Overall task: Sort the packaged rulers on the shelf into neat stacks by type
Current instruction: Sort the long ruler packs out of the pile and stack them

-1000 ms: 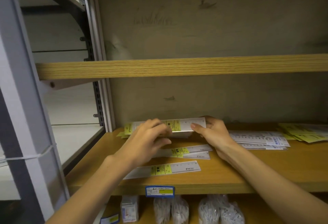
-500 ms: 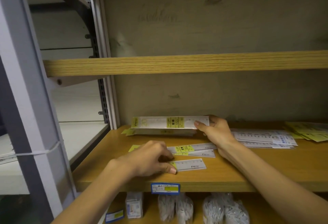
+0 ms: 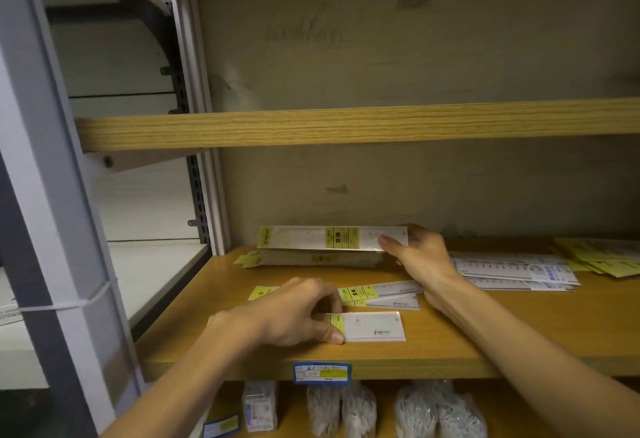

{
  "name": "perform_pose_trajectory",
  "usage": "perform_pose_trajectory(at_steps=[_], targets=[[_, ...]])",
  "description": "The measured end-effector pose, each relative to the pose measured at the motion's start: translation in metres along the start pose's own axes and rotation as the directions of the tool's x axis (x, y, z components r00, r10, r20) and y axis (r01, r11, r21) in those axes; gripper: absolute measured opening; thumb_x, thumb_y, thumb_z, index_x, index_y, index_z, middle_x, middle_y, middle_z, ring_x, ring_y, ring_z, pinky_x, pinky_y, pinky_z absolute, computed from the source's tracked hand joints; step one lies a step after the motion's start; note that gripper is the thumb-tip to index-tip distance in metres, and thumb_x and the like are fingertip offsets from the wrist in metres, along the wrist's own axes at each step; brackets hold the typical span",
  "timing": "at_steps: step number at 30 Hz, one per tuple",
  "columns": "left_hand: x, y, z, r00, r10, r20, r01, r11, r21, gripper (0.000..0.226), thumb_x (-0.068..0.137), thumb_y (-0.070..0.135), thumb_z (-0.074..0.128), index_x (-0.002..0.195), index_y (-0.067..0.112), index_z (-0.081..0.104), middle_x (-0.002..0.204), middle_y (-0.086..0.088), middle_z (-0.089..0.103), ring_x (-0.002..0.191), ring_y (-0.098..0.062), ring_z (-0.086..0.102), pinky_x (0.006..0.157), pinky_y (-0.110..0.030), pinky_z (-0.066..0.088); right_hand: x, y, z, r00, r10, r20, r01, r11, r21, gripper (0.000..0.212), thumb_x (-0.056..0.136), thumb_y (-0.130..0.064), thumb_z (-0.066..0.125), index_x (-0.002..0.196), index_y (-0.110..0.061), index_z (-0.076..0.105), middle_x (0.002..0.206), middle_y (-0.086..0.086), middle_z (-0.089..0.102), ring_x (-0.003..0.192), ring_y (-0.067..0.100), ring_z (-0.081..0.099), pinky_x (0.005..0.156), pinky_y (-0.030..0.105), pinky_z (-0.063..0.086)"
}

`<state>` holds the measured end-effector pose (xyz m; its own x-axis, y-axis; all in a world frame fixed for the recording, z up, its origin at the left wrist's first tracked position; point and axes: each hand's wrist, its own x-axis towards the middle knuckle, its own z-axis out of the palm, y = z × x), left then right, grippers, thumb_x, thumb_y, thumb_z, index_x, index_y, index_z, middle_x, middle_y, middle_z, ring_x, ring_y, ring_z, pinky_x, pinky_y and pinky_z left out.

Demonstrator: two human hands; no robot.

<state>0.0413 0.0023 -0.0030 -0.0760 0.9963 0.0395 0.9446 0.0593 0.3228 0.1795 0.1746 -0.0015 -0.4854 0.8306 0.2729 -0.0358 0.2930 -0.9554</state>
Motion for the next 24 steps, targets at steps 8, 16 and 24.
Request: perform_pose_trajectory(at_steps=[8,16,24], targets=[[0.003,-0.005,0.002,0.991,0.063,-0.116,-0.072,0.995,-0.075,0.020,0.092,0.035,0.060,0.097,0.048,0.045,0.110,0.020,0.054,0.108,-0.004,0.047,0.091,-0.037,0.046,0.016,0.004,0.001,0.998,0.036,-0.058,-0.033,0.998,0.047,0.046,0.082,-0.022,0.075,0.124,-0.012,0.059,0.120,0.008,0.065,0.089,0.017,0.056,0.094,0.038,0.047],[0.015,-0.016,0.001,0.900,0.177,-0.399,-0.113,0.977,0.178,0.031,0.094,0.057,0.042,0.117,0.037,0.048,0.111,0.017,0.050,0.095,0.000,0.048,0.081,-0.020,0.042,0.036,0.002,0.015,0.993,0.016,-0.116,-0.006,0.996,0.084,0.037,0.081,-0.022,0.076,0.114,-0.014,0.063,0.097,0.002,0.064,0.079,0.011,0.052,0.073,0.025,0.044],[0.034,-0.029,0.009,0.839,0.265,-0.475,-0.098,0.932,0.348,0.061,0.075,0.081,0.049,0.106,0.029,0.057,0.101,0.009,0.057,0.087,-0.008,0.054,0.071,-0.022,0.043,0.058,0.007,0.040,0.992,-0.009,-0.128,0.026,0.991,0.128,0.044,0.078,-0.019,0.079,0.117,-0.013,0.059,0.104,-0.003,0.060,0.083,0.004,0.053,0.063,0.012,0.041]])
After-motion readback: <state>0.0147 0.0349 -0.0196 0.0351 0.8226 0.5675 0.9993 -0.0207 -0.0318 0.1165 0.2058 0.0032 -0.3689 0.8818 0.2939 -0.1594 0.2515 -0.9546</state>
